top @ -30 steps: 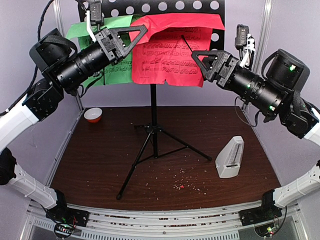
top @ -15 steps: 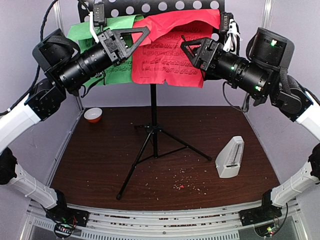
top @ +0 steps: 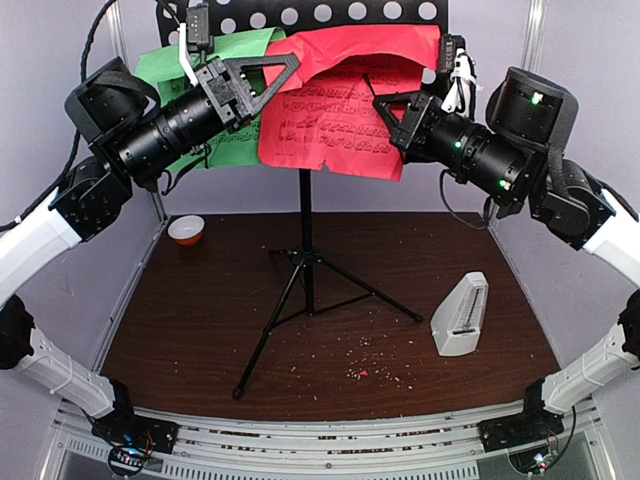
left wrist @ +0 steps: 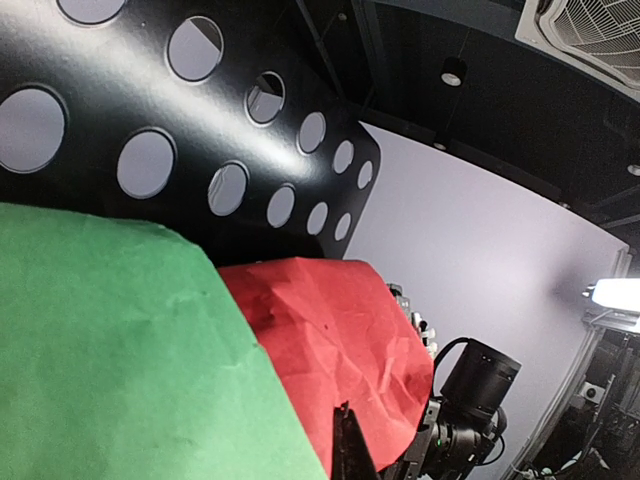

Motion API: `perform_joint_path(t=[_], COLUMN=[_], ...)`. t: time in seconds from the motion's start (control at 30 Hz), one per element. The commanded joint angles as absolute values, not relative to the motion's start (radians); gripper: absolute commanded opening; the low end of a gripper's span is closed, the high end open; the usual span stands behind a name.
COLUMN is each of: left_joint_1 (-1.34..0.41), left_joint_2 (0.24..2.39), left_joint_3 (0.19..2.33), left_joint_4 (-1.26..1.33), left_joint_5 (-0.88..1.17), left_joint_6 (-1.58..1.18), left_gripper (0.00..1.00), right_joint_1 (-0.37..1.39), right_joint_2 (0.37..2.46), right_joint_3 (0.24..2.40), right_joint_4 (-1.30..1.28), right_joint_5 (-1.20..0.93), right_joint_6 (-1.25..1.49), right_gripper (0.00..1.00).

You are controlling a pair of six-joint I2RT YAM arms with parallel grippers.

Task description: Pack up the instrument practice props

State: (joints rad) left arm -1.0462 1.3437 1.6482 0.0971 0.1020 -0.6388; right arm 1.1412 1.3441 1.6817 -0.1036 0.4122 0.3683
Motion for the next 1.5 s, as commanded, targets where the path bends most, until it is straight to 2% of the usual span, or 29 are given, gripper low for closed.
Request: perform_joint_path(t=[0.0, 0.4, 0.63, 0.97, 1.4, 1.43, 1.47], left_joint_1=[-1.039, -1.029, -1.015, -0.994, -0.992, -0.992, -0.992], left_joint_2=[1.345, 1.341, 1.294, 1.075, 0.994, 0.992, 0.99], left_joint_3=[1.684, 1.69, 1.654, 1.47, 1.486, 1.488, 1.489], left_joint_4=[0.141, 0.142, 0.08, -0.097, -0.288, -0.3, -0.317], left_joint_5=[0.11, 0.069, 0.126, 0.162, 0.222, 0.244, 0.261], left_joint_6=[-0.643, -0.645, -0.622, -0.608, -0.528, -0.518, -0.509], left_gripper=[0.0, 0.0, 0.0, 0.0, 0.0, 0.0, 0.0], right_joint_1=[1.135, 1.108, 1.085, 1.058, 1.034, 1.033, 1.034], right_joint_2=[1.293, 1.212, 1.219, 1.229, 1.236, 1.236, 1.235], right_joint_3=[1.601, 1.415, 1.411, 1.39, 1.385, 1.385, 1.385], right_joint_4=[-0.015, 0.2, 0.204, 0.228, 0.215, 0.213, 0.212], right_joint_5=[0.372, 0.262, 0.263, 0.261, 0.268, 0.268, 0.264], right_joint_6=[0.319, 0.239, 0.28, 0.321, 0.371, 0.375, 0.374], right_gripper=[0.0, 0.0, 0.0, 0.0, 0.0, 0.0, 0.06])
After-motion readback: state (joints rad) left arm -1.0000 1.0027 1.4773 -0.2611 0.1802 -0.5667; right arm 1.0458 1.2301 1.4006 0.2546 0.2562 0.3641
